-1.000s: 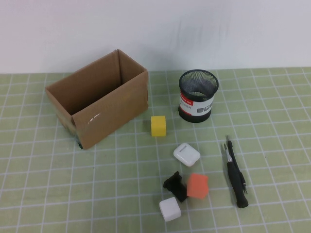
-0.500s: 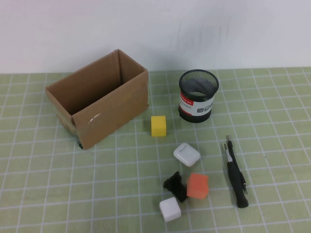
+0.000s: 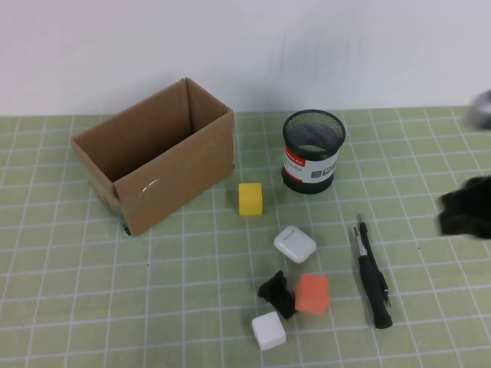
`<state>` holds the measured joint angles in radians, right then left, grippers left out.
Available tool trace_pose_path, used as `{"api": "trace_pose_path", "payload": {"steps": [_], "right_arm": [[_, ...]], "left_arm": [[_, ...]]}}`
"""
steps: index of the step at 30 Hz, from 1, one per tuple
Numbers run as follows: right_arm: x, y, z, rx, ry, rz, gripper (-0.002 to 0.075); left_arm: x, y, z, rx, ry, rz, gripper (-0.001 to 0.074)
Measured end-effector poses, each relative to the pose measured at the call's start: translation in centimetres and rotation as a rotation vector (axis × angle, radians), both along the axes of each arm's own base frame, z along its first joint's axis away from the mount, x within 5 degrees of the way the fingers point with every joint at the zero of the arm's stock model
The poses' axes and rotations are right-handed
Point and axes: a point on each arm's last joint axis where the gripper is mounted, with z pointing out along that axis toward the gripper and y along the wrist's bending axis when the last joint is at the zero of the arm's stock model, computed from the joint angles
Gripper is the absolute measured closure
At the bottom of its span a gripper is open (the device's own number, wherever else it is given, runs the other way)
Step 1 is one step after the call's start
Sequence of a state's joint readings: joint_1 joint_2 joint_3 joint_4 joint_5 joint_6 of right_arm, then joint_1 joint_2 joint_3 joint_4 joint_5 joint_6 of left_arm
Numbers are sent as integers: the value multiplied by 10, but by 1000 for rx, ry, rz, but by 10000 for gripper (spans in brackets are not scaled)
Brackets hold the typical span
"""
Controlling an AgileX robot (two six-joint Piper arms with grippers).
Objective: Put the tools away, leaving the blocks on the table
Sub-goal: Pick up the black Screwdriver from the table
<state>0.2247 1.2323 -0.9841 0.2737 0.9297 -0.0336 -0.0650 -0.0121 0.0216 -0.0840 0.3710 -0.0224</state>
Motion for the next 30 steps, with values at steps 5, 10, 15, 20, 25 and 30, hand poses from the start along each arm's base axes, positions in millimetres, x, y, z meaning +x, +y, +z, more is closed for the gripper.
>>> {"api": "trace_pose_path", "payload": {"steps": [5, 10, 15, 20, 25, 30], "right_arm": [[11, 36, -23, -75, 0, 123, 503], [25, 60, -50, -100, 29, 164, 495], [39, 66, -80, -117, 104, 134, 495], [50, 72, -103, -119, 140, 117, 495], [58, 75, -118, -120, 137, 106, 495], [64, 77, -127, -119, 134, 98, 495]], "left_arm": [[0, 0, 0, 2, 0, -1, 739], [0, 0, 0, 2, 0, -1, 739], [0, 0, 0, 2, 0, -1, 739], [0, 0, 0, 2, 0, -1, 739], [0, 0, 0, 2, 0, -1, 739], [0, 0, 0, 4, 0, -1, 739]]}}
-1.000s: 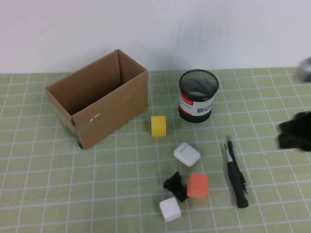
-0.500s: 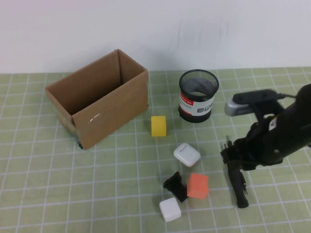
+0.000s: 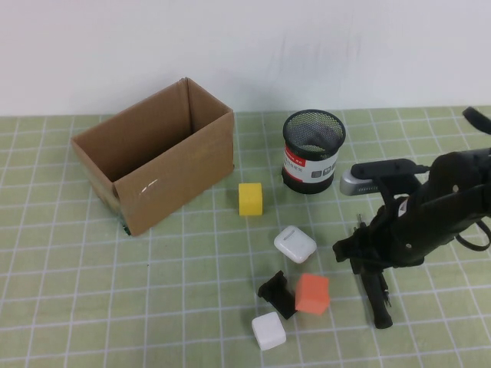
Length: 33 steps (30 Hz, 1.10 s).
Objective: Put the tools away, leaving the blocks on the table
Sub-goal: Pick up the black Screwdriver from the table
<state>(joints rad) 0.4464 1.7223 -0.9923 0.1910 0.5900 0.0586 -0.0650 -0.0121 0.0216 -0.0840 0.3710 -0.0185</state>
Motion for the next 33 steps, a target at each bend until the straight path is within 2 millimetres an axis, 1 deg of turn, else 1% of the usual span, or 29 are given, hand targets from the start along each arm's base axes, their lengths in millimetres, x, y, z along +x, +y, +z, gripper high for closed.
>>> {"api": "trace_pose_path", "payload": {"steps": [4, 9, 12, 16, 22, 24, 27, 33], "right_arm": [[3, 1, -13, -16, 21, 1, 495], [6, 1, -20, -48, 23, 21, 493], [8, 1, -21, -47, 20, 19, 492], [10, 3, -30, -42, 41, 5, 492], [12, 4, -32, -32, 40, -6, 494], [12, 4, -32, -32, 40, -6, 509], [12, 4, -32, -34, 38, -3, 578], [14, 6, -25, -28, 34, 5, 585]], "left_arm": [[0, 0, 0, 0, 0, 0, 739], [0, 0, 0, 0, 0, 0, 739], [0, 0, 0, 0, 0, 0, 739], [0, 0, 0, 0, 0, 0, 739], [0, 0, 0, 2, 0, 0, 739], [0, 0, 0, 2, 0, 0, 739], [0, 0, 0, 2, 0, 0, 739], [0, 0, 0, 2, 0, 0, 739]]}}
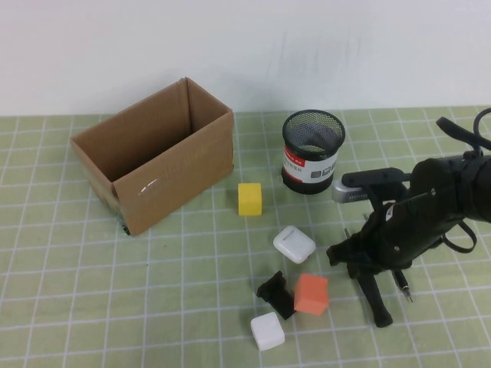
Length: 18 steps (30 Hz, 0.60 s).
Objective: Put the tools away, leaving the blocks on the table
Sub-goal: Pick up the black Screwdriver from the table, then place the picked object into the round holder
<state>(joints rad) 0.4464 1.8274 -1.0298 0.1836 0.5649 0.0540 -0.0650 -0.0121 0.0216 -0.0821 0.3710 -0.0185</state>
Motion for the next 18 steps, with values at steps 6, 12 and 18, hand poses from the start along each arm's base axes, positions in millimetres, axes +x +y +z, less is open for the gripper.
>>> {"api": "trace_pose_path", "payload": {"steps": [6, 12, 18], "right_arm": [[8, 3, 64, 93, -274, 47, 585], [17, 1, 131, 183, -758, 82, 585], [37, 4, 142, 227, -1050, 28, 585]], "left_arm": [[0, 0, 0, 0, 0, 0, 739], [0, 0, 0, 0, 0, 0, 739], [0, 0, 0, 0, 0, 0, 739]]}}
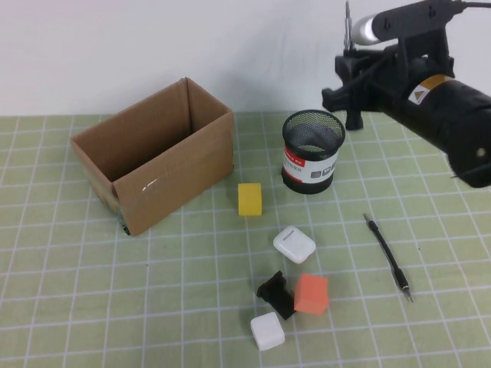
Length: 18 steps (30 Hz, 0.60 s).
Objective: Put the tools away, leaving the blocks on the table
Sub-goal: Place the picked object into the round holder
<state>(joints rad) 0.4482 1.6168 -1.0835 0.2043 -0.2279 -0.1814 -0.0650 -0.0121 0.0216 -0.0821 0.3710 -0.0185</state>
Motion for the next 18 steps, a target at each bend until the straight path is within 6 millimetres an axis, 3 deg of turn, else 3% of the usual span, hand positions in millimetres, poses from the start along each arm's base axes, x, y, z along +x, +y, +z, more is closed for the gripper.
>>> {"api": "trace_pose_path", "payload": {"steps": [8, 14, 18], "right_arm": [[28, 11, -42, 51, -105, -32, 585], [40, 21, -78, -17, -96, 31, 576], [43, 23, -89, -25, -95, 36, 538]], "left_arm": [[0, 0, 0, 0, 0, 0, 739], [0, 0, 0, 0, 0, 0, 739], [0, 0, 0, 0, 0, 0, 739]]}}
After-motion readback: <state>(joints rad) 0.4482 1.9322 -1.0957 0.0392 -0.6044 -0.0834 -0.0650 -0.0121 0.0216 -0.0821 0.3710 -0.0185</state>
